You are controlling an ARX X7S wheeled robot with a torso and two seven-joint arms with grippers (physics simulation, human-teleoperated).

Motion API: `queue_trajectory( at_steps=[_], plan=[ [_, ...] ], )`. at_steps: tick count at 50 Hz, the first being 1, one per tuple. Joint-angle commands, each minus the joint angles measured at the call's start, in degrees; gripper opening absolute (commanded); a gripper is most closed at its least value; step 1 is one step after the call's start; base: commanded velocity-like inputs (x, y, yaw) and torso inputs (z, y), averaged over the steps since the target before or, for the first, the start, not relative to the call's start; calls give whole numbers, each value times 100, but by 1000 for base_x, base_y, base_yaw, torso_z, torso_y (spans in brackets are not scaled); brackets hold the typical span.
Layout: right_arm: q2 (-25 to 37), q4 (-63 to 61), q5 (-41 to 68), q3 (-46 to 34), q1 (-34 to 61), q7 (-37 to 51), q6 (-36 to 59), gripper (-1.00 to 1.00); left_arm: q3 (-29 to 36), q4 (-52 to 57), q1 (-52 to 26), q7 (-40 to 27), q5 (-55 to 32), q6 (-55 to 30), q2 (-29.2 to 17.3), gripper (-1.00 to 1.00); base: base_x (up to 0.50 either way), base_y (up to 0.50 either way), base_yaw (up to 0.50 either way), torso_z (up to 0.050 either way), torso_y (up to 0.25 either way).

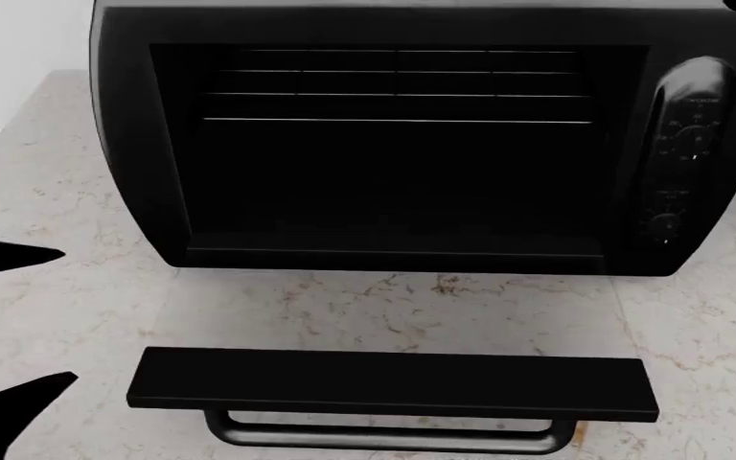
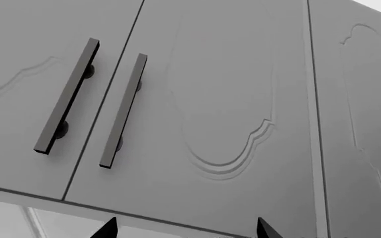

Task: Close the toaster oven door.

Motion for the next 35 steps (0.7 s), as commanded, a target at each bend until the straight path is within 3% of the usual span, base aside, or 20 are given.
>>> queue_trajectory(
  at_steps=[1,35],
  plan=[
    [81,-3,129,56,-51,88,-54,100,273,-485,-175,-22,328,291,329,100,0,0,0,0,0],
    [258,24,331,48,-147,279,-240,100,737,-1379,-491,-188,841,712,1013,100,0,0,0,0,0]
  ],
)
